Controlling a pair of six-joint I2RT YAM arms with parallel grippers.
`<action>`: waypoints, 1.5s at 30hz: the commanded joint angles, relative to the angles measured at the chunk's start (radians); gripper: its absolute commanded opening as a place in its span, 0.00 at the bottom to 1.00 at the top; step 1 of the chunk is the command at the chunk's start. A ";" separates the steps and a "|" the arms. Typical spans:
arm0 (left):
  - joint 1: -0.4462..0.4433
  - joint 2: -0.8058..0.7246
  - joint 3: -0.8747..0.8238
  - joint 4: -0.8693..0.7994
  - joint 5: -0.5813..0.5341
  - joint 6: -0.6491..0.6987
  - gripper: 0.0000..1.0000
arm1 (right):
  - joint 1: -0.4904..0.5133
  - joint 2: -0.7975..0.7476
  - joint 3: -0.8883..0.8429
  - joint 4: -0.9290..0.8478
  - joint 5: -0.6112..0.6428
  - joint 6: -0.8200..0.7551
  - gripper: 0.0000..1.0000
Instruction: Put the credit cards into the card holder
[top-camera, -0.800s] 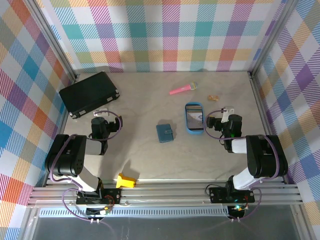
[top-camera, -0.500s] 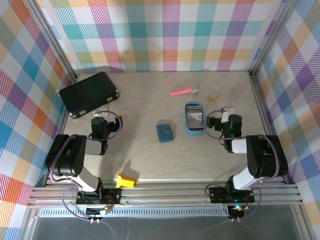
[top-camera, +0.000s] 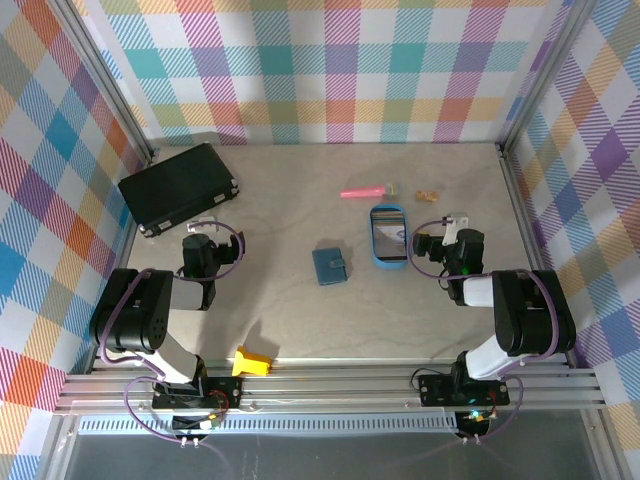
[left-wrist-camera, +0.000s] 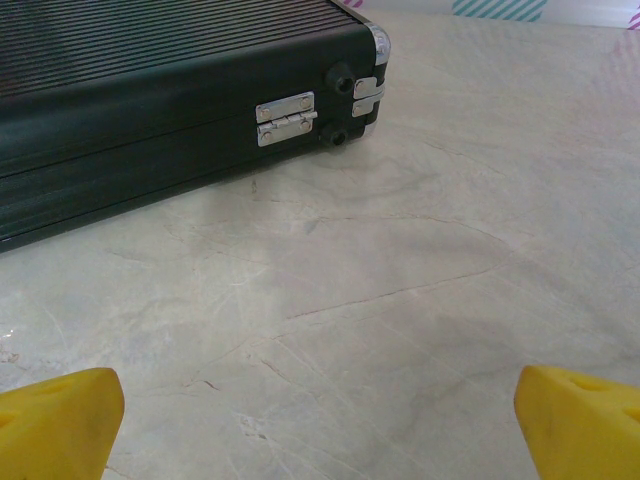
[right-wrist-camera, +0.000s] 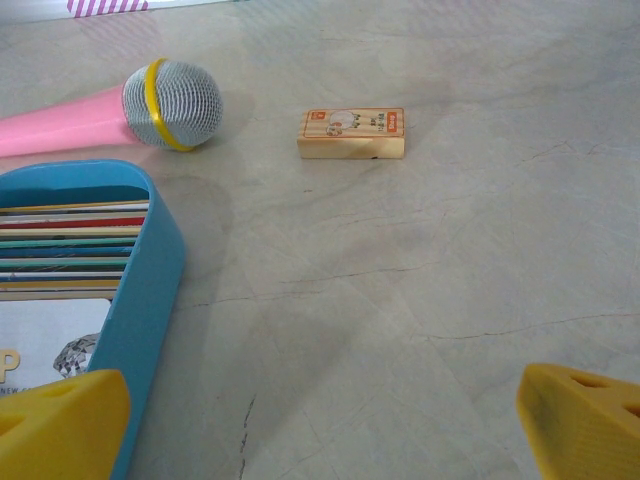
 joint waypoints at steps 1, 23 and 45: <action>-0.008 0.001 0.019 -0.008 0.017 0.016 1.00 | -0.002 -0.004 0.015 0.043 -0.005 -0.014 0.99; -0.007 -0.136 0.044 -0.154 -0.044 -0.005 1.00 | -0.001 -0.237 0.092 -0.283 0.004 -0.002 0.99; -0.016 -0.710 0.279 -1.069 0.553 -0.531 0.97 | 0.396 -0.429 0.539 -1.257 -0.295 0.245 0.74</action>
